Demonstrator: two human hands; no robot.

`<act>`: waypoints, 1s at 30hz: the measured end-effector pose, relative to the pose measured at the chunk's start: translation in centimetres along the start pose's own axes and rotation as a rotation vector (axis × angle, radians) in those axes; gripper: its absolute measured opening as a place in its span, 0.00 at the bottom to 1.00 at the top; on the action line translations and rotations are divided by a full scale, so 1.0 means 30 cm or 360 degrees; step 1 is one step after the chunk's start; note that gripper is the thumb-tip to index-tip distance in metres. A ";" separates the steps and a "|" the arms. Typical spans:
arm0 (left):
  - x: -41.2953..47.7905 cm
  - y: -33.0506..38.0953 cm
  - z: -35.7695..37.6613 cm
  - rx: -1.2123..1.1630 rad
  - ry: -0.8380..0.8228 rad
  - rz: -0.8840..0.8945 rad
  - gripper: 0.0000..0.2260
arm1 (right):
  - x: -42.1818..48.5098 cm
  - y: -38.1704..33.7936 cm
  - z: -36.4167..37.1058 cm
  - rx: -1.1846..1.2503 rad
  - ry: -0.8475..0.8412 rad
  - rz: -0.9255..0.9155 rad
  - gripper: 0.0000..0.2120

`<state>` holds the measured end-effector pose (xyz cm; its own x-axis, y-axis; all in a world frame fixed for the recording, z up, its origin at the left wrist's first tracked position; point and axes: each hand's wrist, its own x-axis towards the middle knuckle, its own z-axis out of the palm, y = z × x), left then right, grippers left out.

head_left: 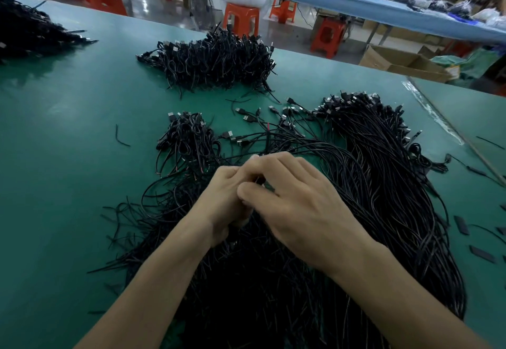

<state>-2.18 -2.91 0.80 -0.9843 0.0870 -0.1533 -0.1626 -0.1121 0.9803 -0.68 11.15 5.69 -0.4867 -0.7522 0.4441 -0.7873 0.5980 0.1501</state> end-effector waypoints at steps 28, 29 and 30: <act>-0.030 0.054 -0.017 -0.0201 -0.0592 -0.0247 0.19 | -0.019 0.032 -0.023 0.0120 0.0090 0.0220 0.06; -0.031 0.059 -0.018 -0.0186 -0.0605 -0.0223 0.19 | -0.017 0.034 -0.025 0.0125 0.0073 0.0173 0.05; -0.030 0.062 -0.019 -0.0182 -0.0611 -0.0209 0.20 | -0.014 0.038 -0.028 0.0170 0.0035 0.0151 0.05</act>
<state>-1.62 -3.77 2.68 -0.8615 0.4677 -0.1975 -0.3129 -0.1827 0.9321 -1.07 12.37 6.40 -0.5535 -0.6866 0.4713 -0.7745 0.6325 0.0118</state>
